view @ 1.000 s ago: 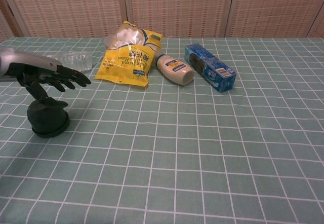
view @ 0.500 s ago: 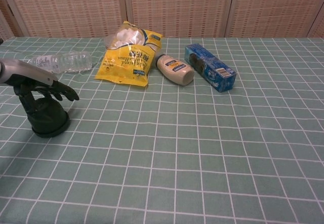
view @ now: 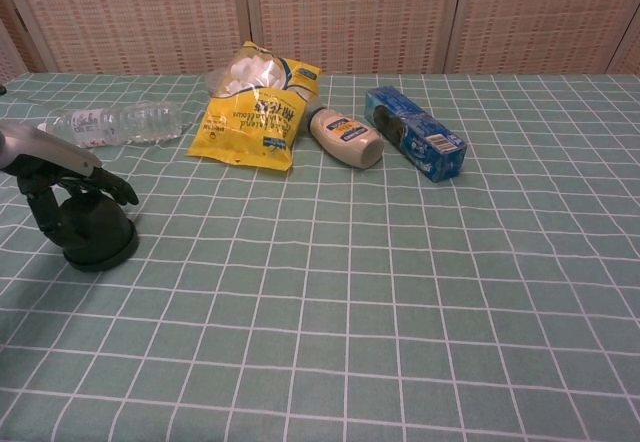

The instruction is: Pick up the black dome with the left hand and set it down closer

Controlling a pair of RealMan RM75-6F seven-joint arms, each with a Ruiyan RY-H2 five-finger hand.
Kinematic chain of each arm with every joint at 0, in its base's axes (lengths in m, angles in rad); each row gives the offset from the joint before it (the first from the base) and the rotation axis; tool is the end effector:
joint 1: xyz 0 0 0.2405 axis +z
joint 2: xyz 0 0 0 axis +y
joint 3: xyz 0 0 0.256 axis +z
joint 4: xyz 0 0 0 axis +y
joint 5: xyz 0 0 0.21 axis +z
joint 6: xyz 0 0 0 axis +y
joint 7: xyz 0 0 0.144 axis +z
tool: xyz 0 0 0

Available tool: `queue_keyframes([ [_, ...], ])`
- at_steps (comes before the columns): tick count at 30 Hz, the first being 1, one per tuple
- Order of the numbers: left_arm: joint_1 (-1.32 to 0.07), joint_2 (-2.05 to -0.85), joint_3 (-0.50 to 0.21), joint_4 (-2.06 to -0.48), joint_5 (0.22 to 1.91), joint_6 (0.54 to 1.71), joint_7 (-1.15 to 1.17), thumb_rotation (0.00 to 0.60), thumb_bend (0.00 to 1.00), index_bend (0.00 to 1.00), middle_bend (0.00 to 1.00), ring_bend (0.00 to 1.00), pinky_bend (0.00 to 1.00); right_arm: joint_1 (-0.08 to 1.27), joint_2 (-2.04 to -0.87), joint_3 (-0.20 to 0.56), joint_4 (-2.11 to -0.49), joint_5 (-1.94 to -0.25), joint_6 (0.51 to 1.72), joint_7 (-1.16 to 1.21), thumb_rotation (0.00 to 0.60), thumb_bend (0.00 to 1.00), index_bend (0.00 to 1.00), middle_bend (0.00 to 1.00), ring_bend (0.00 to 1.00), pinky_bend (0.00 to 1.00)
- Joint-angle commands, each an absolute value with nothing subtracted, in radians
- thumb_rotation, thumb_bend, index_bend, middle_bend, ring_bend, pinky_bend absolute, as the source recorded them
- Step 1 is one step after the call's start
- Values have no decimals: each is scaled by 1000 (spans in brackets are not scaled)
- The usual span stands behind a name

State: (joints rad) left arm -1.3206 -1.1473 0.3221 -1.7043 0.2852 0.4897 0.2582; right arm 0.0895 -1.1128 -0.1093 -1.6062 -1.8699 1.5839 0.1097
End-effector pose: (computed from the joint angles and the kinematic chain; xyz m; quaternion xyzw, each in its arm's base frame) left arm -0.1835 0.3528 0.0519 -0.7442 -0.5492 -0.0534 0.3764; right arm -0.2710 -0.1390 0.1341 0.6849 -0.3636 0.4584 0.4343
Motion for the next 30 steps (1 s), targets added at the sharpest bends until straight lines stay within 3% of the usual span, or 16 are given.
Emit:
queue_keyframes([
  [1, -1328, -1152, 334, -1706, 288, 497, 263, 600, 335, 0, 0, 0, 73, 89, -1113, -110, -1607, -1868, 1584, 113, 600, 186, 0, 0, 0, 0],
  [8, -1339, -1171, 355, -1721, 294, 550, 283, 600, 337, 20, 51, 3, 96, 91, -1112, -110, -1609, -1864, 1577, 115, 600, 186, 0, 0, 0, 0],
  [13, -1345, -1188, 368, -1720, 282, 575, 303, 600, 338, 153, 154, 53, 132, 91, -1112, -110, -1611, -1862, 1577, 119, 600, 186, 0, 0, 0, 0],
  [20, -1352, -1198, 382, -1722, 268, 589, 323, 600, 342, 184, 178, 67, 165, 92, -1112, -109, -1613, -1856, 1572, 119, 600, 187, 0, 0, 0, 0],
  [30, -1343, -1222, 400, -1745, 288, 695, 397, 600, 357, 475, 489, 320, 419, 89, -1111, -107, -1618, -1854, 1578, 121, 600, 187, 0, 0, 0, 0],
])
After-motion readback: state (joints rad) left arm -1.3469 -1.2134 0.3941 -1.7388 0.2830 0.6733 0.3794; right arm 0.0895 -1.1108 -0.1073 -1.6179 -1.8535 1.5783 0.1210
